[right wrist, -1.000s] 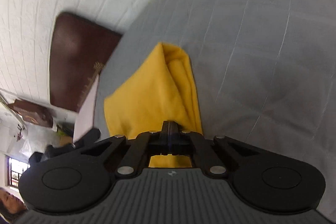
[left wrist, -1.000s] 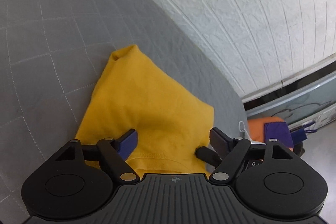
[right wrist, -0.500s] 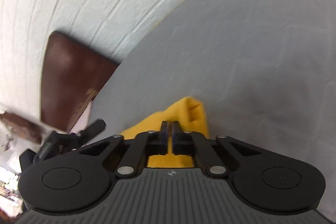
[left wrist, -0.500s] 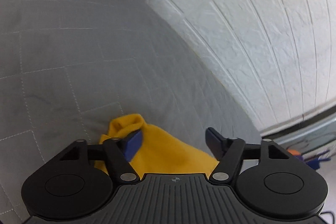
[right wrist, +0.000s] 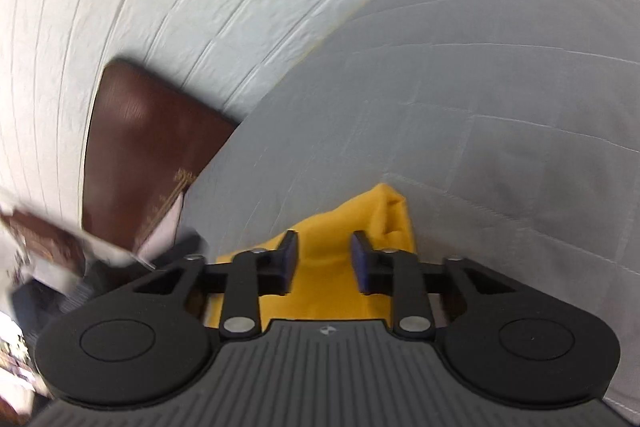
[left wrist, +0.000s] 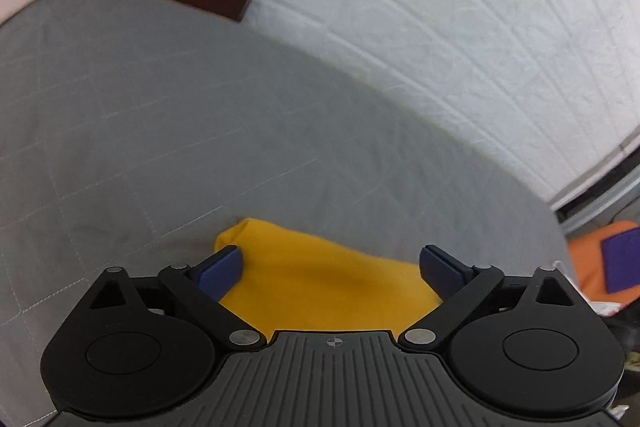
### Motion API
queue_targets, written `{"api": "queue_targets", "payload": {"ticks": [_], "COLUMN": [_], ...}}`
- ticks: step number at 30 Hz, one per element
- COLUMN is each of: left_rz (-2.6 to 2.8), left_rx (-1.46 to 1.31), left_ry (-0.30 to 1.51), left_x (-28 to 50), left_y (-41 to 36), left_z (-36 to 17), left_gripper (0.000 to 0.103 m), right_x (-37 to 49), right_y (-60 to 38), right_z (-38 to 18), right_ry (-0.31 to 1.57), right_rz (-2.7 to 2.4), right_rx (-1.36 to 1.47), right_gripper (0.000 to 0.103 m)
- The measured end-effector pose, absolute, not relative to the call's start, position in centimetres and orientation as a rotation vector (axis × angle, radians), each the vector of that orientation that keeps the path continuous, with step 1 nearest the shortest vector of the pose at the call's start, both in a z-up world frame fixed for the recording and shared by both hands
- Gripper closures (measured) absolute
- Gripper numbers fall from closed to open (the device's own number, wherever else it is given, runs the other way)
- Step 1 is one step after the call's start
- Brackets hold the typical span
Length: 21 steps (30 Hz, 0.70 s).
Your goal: Fold clothes
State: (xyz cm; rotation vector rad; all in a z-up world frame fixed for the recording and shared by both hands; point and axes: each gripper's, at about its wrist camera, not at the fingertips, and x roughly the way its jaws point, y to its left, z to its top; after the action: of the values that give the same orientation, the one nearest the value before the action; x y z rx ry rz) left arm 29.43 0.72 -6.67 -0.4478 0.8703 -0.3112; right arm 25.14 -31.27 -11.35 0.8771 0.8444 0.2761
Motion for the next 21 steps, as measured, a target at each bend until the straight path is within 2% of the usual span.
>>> {"api": "queue_targets", "payload": {"ticks": [2,3,4,6,10,13,17,21], "left_rz": [-0.284,-0.237,-0.174,-0.172,-0.259,-0.230,-0.299,-0.373], "left_rx": [-0.441,-0.417,-0.377,-0.376,-0.454,-0.468,-0.656,-0.744], "left_ry": [0.846,0.835,0.812,0.760,0.749,0.754,0.841,0.839], "left_x": [28.9,28.7,28.3,27.1,25.9,26.6,28.8,29.6], "left_y": [1.4,1.6,1.8,2.4,3.8,5.8,8.5,8.8], "left_z": [-6.3,-6.0,-5.4,-4.5,-3.3,-2.5,-4.3,-5.1], "left_gripper": [0.011,0.010,0.010,0.009,0.008,0.005,0.005,0.005], "right_x": [24.1,23.6,22.9,21.8,21.6,21.5,21.8,22.4], "right_y": [-32.0,-32.2,-32.3,-32.0,-31.0,-32.2,-33.2,-33.3], "right_z": [-10.7,-10.2,-9.7,-8.9,-9.6,-10.2,-11.0,-11.6], "right_ry": [0.826,0.815,0.803,0.780,0.832,0.804,0.810,0.832], "right_rz": [0.276,0.280,0.286,0.321,0.389,0.390,0.397,0.378], "right_rx": [0.872,0.863,0.851,0.833,0.852,0.926,1.005,1.019], "right_gripper": [0.077,0.071,0.057,0.047,0.045,0.044,0.044,0.044]}}
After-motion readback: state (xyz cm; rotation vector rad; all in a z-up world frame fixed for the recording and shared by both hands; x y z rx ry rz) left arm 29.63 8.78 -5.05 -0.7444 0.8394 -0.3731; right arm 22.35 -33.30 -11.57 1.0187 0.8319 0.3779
